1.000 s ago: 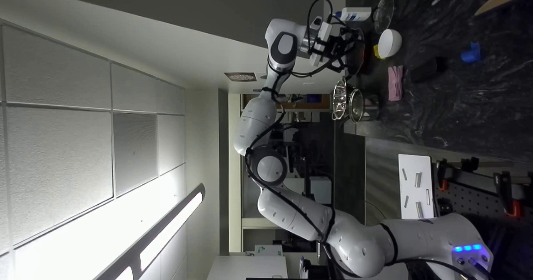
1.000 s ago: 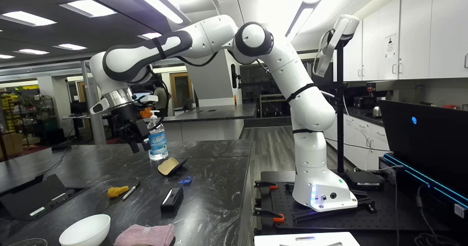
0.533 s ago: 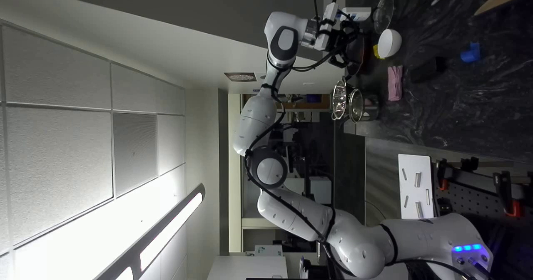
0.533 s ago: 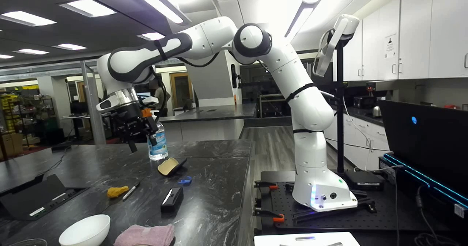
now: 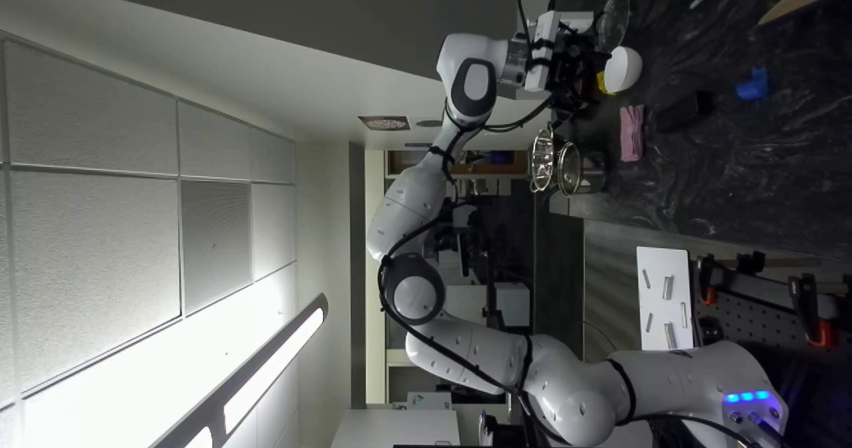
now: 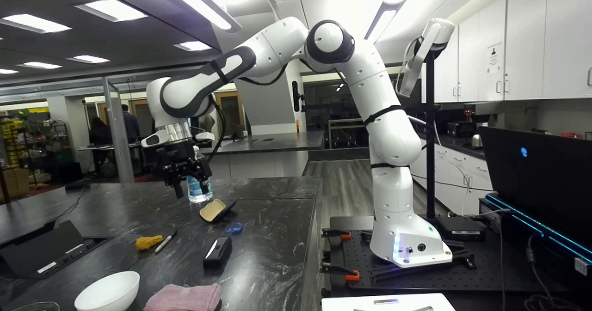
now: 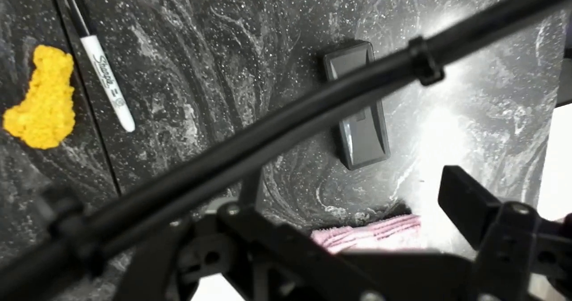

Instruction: Use the black object to clean the surface

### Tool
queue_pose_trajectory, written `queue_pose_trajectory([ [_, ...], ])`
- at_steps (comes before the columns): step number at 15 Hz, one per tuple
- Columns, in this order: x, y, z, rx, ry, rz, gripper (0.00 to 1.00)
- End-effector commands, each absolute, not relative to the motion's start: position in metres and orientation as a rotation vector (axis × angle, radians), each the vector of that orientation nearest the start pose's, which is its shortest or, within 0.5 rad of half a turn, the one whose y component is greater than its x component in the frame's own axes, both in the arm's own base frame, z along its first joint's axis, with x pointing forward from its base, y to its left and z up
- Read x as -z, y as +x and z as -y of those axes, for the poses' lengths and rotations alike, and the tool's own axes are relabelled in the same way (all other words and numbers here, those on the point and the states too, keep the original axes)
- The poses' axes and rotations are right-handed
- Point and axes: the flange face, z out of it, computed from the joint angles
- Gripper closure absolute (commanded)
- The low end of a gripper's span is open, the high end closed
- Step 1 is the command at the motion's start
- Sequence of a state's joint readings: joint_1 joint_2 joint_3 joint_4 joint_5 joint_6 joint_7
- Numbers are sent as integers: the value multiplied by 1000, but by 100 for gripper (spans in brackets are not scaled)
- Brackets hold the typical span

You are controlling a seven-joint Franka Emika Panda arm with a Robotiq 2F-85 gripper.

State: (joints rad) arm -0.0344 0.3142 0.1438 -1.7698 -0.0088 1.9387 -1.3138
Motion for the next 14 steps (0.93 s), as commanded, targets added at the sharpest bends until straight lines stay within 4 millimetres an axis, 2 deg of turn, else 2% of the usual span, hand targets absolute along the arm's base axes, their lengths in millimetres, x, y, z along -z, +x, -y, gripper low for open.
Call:
queue_pose_trajectory([
  [1, -381, 573, -62, -31, -2492, 1884, 0],
  [5, -373, 529, -67, -17, -2594, 1853, 0],
  [9, -350, 498, -69, -131, -2672, 1796, 0],
  [14, -339, 474, -69, -228, -2551, 1914, 0],
])
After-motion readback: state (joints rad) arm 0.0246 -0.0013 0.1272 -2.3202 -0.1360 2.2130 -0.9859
